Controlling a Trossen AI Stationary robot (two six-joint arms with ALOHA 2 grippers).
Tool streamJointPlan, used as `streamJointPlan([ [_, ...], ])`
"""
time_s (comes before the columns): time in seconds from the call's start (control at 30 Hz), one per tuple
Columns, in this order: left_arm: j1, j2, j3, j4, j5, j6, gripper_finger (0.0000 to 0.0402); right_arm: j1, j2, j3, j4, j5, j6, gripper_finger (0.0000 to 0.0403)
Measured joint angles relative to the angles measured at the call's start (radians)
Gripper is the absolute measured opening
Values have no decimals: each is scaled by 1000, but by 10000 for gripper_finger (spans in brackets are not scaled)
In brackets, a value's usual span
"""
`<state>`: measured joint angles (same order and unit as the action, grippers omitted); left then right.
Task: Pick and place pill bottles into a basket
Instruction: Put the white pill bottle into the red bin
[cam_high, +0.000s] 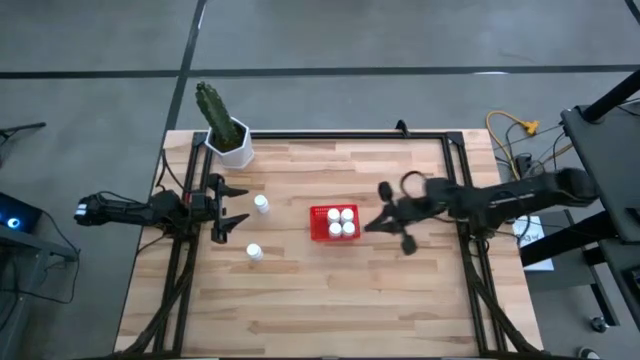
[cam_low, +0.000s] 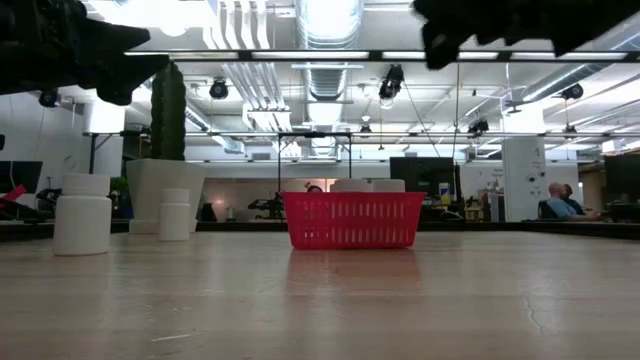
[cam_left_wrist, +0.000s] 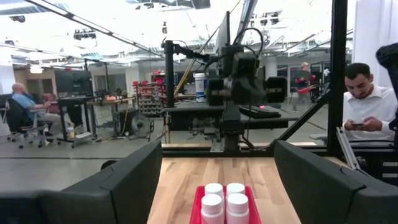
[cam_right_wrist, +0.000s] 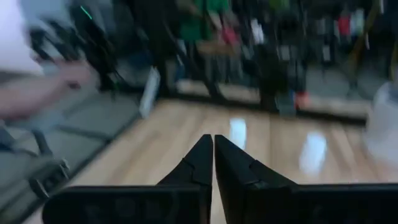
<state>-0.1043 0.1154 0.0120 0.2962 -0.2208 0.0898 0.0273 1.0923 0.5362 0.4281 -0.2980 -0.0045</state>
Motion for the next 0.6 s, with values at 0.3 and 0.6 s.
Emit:
streamJointPlan([
  [0.3,0,1,1,0,-1,1,293,3,-294,-240,315,-17,7,9],
  [0.6,0,0,1,1,-2,1,293,1,-457,-336,353,-17,-269,9],
])
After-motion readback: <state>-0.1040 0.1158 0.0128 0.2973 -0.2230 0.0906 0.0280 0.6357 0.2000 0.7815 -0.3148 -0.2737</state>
